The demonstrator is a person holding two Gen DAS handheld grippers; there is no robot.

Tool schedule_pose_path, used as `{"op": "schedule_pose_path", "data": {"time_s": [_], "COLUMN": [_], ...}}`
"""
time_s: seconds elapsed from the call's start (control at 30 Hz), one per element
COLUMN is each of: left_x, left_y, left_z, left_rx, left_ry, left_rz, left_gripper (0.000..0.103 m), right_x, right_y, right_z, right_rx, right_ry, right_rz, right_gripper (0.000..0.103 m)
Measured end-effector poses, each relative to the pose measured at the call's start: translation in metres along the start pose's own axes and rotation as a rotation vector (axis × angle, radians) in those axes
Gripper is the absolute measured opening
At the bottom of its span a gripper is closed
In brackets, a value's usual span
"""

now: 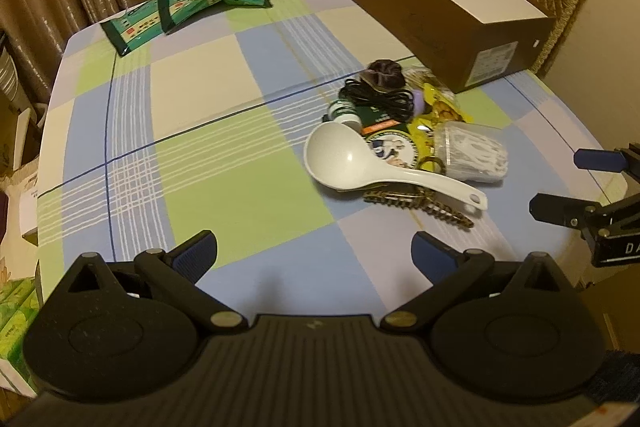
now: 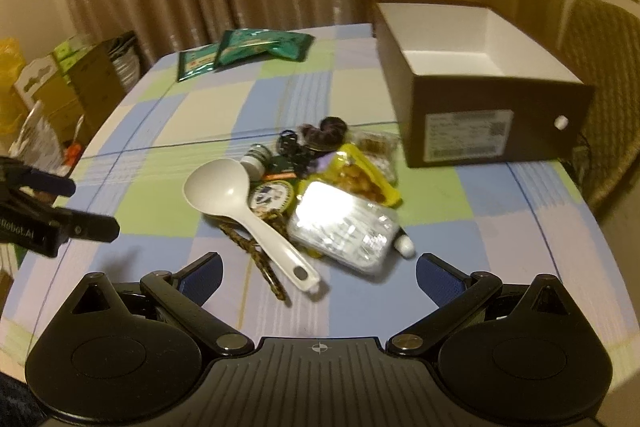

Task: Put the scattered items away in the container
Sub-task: 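Close the right gripper on the white ladle handle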

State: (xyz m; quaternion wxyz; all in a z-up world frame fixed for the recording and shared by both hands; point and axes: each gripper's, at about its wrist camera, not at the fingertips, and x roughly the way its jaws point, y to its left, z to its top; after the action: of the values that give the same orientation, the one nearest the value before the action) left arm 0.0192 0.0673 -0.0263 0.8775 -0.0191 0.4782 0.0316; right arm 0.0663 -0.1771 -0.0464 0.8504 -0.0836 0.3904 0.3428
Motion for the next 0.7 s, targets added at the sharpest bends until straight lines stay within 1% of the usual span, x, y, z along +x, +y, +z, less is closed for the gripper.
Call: {"op": "schedule_pose_path", "data": {"time_s": [0.03,0.1,0.17,0.23,0.37,0.4,0.47,0.7], "left_x": [0.001,0.004,0.007,0.01,0.019,0.021,0.026,0.045], "left_y": [0.003,0.011,0.019,0.027,0.04,0.043,0.049,0.062], "left_z": [0.0,0.002,0.003,0.004,0.007,0.008,0.009,0.014], "left_rx": [-0.006,-0.023,-0.044,-0.062,-0.093,-0.101,-0.114,-0.153], "left_ry": [0.001,0.001,0.003,0.006,0.015,0.019,0.027,0.071], "left_rz": [0.005,0.018,0.029,0.042,0.061,0.066,0.074,0.085], "left_gripper": [0.102,0.102,0.102,0.102,0.102,0.102,0.102,0.102], "right_x": [0.003,0.01,0.017,0.025,0.042,0.047,0.056,0.091], "right_y": [0.001,0.002,0.003,0.006,0.016,0.018,0.022,0.029], "right_z": [0.001,0.004,0.007,0.009,0.014,0.016,0.02,0.033], "right_rx": [-0.016,-0.048,-0.076,-0.119,-0.226,-0.245,-0.282,-0.381], "right_ry": [0.0,0.005,0.016,0.021,0.038,0.042,0.052,0.104], "right_rz": [0.006,0.026,0.054,0.083,0.139,0.156,0.183,0.249], "right_gripper": [0.099,0.09,0.087,0.08,0.062,0.06,0.052,0.036]}}
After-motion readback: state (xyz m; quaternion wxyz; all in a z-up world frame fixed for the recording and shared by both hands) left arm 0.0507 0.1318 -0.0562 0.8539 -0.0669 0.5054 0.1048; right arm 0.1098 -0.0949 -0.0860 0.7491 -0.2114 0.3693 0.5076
